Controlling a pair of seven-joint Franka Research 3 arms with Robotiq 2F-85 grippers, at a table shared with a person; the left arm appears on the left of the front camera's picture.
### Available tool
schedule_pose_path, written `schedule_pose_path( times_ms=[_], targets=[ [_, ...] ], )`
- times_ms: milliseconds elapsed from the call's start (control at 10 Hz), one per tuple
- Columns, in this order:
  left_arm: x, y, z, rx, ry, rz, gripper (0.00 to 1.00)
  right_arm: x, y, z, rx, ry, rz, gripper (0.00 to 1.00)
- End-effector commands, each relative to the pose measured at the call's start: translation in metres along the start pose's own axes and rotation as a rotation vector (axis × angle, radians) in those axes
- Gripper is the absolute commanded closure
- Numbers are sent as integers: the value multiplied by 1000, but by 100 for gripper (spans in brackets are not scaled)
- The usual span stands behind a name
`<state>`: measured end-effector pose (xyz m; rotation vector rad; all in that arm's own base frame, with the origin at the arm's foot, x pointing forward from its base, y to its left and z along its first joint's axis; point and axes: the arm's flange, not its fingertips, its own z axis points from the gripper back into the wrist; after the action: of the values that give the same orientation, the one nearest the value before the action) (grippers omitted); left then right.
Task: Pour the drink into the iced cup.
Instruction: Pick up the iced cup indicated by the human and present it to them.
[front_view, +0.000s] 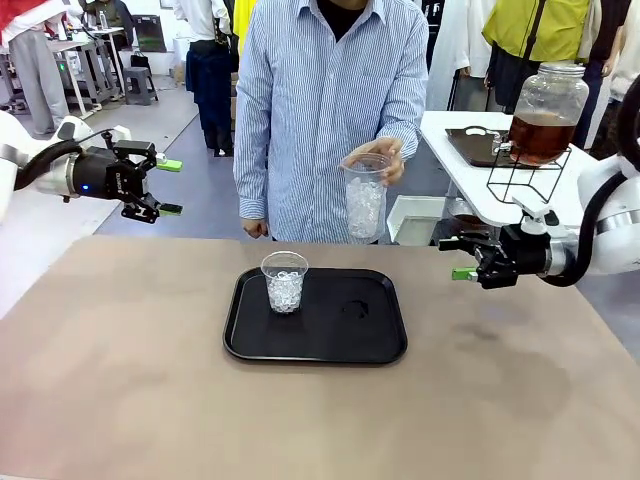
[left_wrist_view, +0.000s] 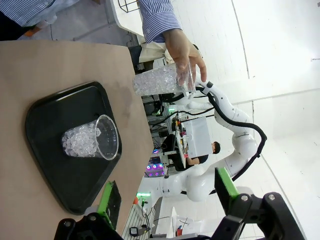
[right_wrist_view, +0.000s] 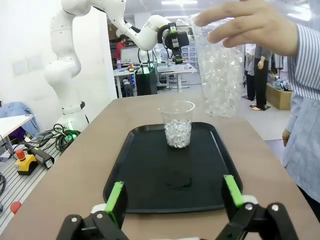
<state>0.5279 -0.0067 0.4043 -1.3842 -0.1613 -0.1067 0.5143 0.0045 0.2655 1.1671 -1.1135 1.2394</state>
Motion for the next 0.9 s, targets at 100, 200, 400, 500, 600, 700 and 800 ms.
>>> schedule_pose_path(
  times_ms=[100,200,400,500,600,700,800],
  targets=[
    [-1,-1,0,2,-3,-7,0,1,-1,-2,7,-5,3,0],
    [-1,-1,0,2,-3,-7,0,1,-1,-2,7,-5,3,0],
    [-1,-1,0,2,-3,-7,0,1,-1,-2,7,-5,3,0],
    [-1,-1,0,2,-3,-7,0,1,-1,-2,7,-5,3,0],
    [-1,-1,0,2,-3,-7,0,1,-1,-2,7,-5,3,0],
    [-1,-1,0,2,-3,-7,0,1,-1,-2,7,-5,3,0],
    [-1,-1,0,2,-3,-7,0,1,-1,-2,7,-5,3,0]
  ],
)
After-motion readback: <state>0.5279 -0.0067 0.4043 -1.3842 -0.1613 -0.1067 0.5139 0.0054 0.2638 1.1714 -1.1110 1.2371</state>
